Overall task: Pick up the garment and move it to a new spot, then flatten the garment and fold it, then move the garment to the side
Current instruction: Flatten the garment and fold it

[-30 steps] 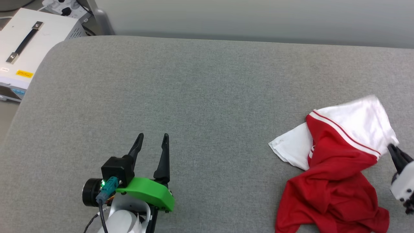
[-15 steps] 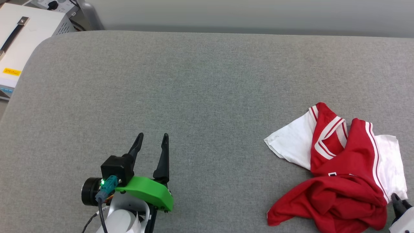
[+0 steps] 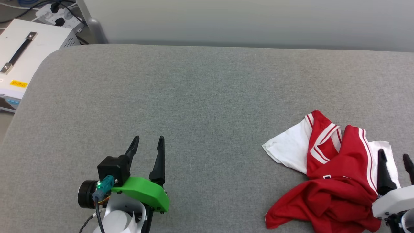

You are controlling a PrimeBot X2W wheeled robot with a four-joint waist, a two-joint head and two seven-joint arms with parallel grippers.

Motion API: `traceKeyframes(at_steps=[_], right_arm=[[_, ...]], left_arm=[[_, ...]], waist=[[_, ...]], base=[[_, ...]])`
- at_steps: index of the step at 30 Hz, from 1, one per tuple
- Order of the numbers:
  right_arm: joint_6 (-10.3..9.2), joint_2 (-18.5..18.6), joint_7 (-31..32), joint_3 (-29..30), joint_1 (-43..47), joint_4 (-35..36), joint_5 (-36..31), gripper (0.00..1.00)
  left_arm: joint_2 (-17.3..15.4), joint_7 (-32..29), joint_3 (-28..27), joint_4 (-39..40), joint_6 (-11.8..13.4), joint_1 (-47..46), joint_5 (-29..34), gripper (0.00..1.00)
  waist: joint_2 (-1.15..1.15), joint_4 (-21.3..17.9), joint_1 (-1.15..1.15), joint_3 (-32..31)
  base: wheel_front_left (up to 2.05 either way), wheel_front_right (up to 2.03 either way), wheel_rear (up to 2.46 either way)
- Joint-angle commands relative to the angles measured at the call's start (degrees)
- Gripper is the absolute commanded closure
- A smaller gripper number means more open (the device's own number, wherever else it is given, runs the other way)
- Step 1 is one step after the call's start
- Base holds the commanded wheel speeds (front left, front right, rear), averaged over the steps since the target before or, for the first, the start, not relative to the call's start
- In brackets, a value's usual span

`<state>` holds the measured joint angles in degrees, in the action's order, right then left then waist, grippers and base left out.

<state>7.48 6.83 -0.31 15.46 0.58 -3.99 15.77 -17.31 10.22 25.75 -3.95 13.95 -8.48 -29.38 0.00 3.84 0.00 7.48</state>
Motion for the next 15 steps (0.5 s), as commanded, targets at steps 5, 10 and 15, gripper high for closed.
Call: traceKeyframes(at_steps=[5, 10, 15], right_arm=[[0.01, -1.2, -1.3, -4.7, 1.2, 3.3, -2.0, 0.00], [0.01, -2.3, -2.1, -7.9, 1.2, 6.2, -2.9, 0.00], [0.01, -3.0, -3.1, -9.9, 0.9, 8.5, -2.3, 0.00]], left_arm=[[-0.8, -1.5, 0.3, -0.9, -0.9, -1.0, -1.2, 0.00], [-0.1, -5.3, 2.6, -3.5, -3.6, -5.4, -1.6, 0.00], [1.6, -12.0, 6.5, -7.4, -7.2, -12.1, -1.9, 0.00]], waist=[[0.00, -2.6, 0.00, -1.3], [0.00, -6.0, 0.00, -0.3], [0.00, -9.3, 0.00, 1.9]], base=[[0.00, 0.00, 0.00], [0.00, 0.00, 0.00], [0.00, 0.00, 0.00]])
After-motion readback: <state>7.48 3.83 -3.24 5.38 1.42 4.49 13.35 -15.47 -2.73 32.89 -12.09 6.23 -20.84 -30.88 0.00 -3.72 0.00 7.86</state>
